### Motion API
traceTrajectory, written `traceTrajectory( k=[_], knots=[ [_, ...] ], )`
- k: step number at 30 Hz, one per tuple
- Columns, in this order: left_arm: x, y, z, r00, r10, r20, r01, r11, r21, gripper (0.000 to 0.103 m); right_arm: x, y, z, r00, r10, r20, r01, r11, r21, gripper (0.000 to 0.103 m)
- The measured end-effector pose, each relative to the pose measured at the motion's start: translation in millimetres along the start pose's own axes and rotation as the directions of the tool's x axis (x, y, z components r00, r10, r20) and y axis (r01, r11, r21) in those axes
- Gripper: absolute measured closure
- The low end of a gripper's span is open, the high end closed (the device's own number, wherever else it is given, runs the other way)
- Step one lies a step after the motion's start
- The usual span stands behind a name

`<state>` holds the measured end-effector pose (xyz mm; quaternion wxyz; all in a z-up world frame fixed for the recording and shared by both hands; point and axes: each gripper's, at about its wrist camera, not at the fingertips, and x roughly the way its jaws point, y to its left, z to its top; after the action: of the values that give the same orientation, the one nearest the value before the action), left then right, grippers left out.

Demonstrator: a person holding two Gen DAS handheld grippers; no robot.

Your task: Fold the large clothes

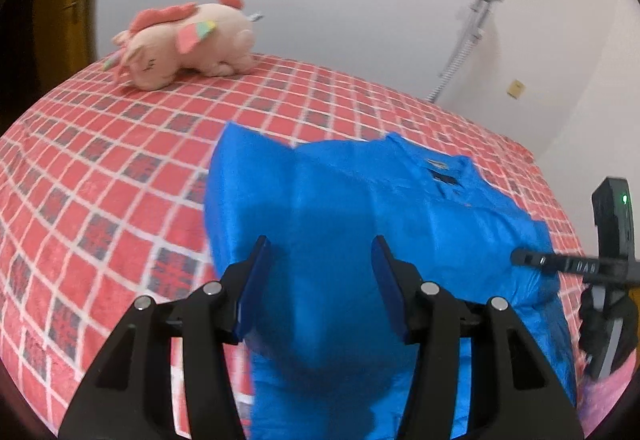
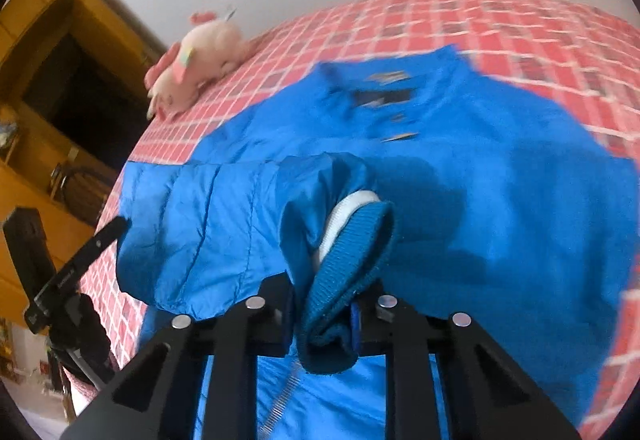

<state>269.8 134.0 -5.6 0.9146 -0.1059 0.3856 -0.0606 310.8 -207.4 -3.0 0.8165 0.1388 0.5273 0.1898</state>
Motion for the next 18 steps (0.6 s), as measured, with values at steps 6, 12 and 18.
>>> traceTrajectory(
  k=[6,12,18],
  knots=[
    [22.0,-26.5,-9.2,0.999,-0.017,-0.049,0.021,0.997,0.079,0.053,-40.8,-49.8,-9.8,0.992,-0.104,0.067,0.099,0.992,0.072,0.083],
    [66.7,-33.2,-16.0,0.986,-0.015,-0.164,0.029,0.996,0.080,0.054,-48.7,-85.2,-18.6,0.987,-0.139,0.077,0.129,0.983,0.128,0.082],
    [81.3,-40.4,-24.5,0.986,0.036,-0.164,-0.015,0.992,0.124,0.053,-24.1,-103.6,-31.9,0.987,-0.152,0.059,0.142,0.978,0.153,0.076]
  ],
)
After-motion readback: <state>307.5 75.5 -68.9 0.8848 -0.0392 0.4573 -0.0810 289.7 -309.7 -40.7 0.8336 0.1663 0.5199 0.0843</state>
